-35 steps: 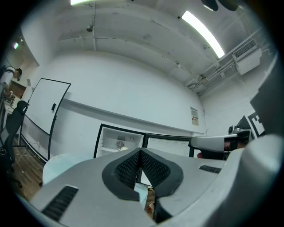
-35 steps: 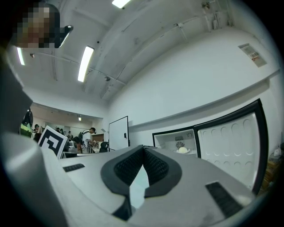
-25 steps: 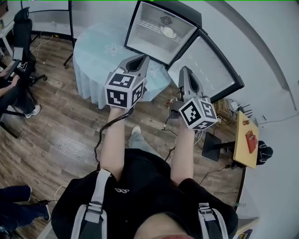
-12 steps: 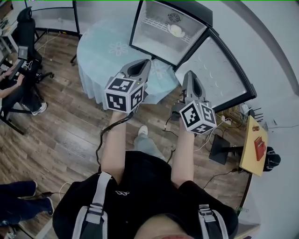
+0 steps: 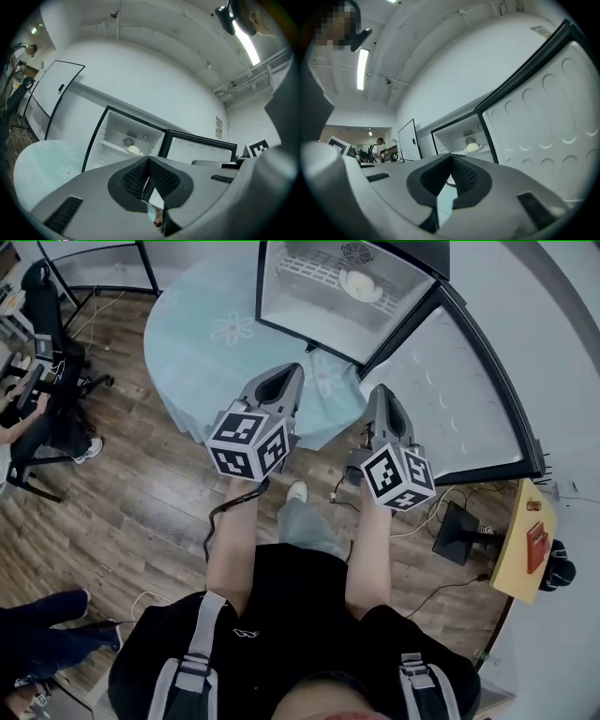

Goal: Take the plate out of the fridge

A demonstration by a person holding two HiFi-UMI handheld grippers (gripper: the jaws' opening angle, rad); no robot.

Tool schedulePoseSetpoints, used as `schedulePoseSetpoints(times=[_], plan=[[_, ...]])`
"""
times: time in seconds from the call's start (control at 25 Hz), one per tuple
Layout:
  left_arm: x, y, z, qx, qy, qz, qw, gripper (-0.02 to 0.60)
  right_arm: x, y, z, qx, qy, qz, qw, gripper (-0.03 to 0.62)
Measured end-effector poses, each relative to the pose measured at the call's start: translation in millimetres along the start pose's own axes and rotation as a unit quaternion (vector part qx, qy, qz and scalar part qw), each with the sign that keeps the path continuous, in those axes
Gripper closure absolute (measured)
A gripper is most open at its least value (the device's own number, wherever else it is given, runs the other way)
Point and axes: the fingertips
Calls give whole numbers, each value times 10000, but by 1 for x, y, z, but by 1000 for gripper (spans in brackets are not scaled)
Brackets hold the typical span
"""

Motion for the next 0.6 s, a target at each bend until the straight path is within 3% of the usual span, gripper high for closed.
schedulePoseSetpoints(times=[0.2, 0.4, 0.6], plan=[[-40, 20, -36, 203, 293, 267, 9990, 581, -34, -35, -34, -94, 436, 59, 9990, 597], [-45, 32, -87, 239, 465, 289, 9982, 581, -37, -61, -73, -191, 583, -53, 9981, 597], [-39, 32, -150, 237, 588, 205, 9978, 581, -27, -36, -109, 478, 749, 126, 9960, 597]])
Point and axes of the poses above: the fingertips, and each gripper's own axes: z backward along the fingers, y to its left, x out of its top, and after that the axes turned 9 degrees about -x, right-handed
